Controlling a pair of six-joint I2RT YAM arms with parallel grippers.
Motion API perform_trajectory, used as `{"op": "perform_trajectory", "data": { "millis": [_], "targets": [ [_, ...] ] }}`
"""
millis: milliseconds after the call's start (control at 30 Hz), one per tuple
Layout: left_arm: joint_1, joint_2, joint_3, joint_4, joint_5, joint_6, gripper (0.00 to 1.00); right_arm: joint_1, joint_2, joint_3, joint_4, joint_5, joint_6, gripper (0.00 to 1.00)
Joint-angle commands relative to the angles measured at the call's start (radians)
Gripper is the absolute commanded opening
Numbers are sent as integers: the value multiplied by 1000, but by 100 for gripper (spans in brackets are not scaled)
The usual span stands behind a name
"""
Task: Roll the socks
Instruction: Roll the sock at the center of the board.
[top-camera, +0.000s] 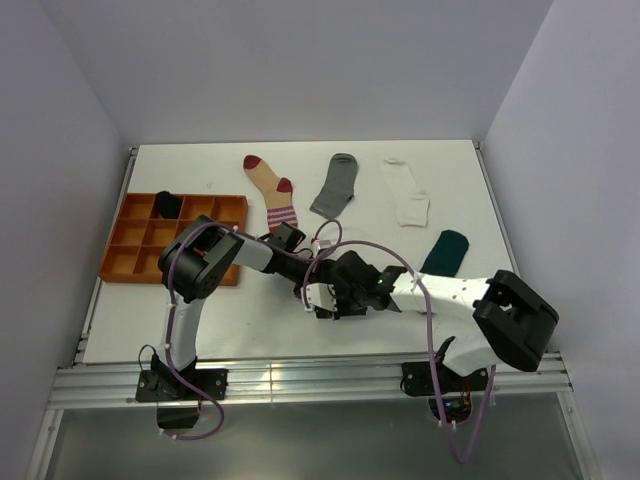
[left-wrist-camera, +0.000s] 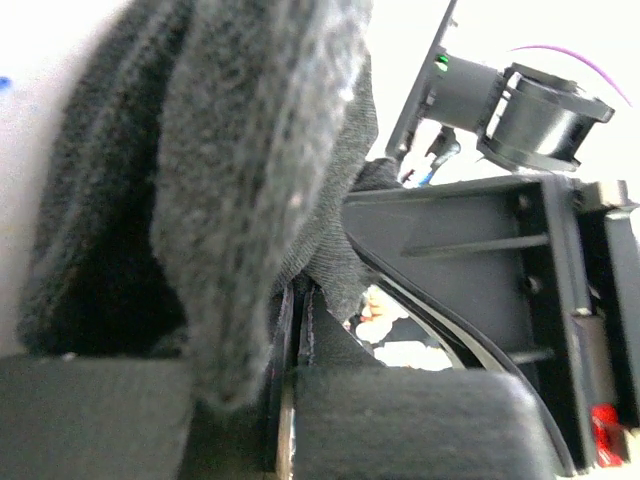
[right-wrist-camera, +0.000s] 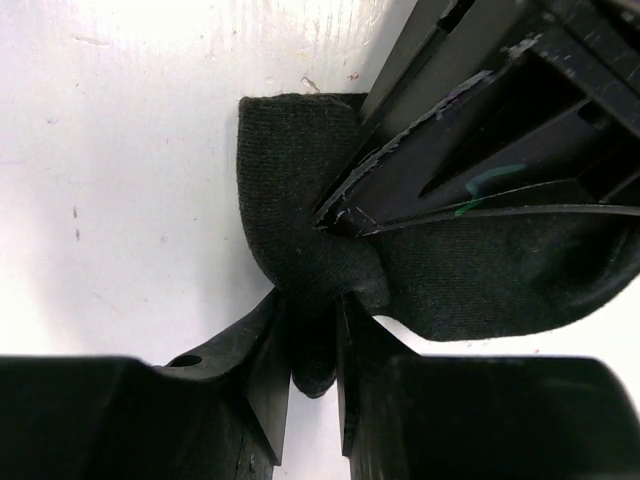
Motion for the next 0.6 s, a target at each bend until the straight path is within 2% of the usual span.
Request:
{"op": "perform_trajectory", "data": {
  "millis": [0, 133, 233, 400, 567],
  "targets": [
    [1, -4, -6, -95, -288, 9, 6, -23, 55, 57, -137, -152, -1, 22],
    [27, -96, -29, -64, -378, -5, 26, -56, 95, 85, -244, -195, -15, 22],
    [58, -153, -39, -5, -432, -24, 32, -76, 121, 100, -290, -224, -21, 22],
    [90, -223, -58, 52, -504, -50, 37, -104, 181, 152, -384, -278, -49, 21],
    [104, -289, -101, 72, -622, -56, 35, -151, 241, 252, -528, -356, -84, 20]
  ]
}}
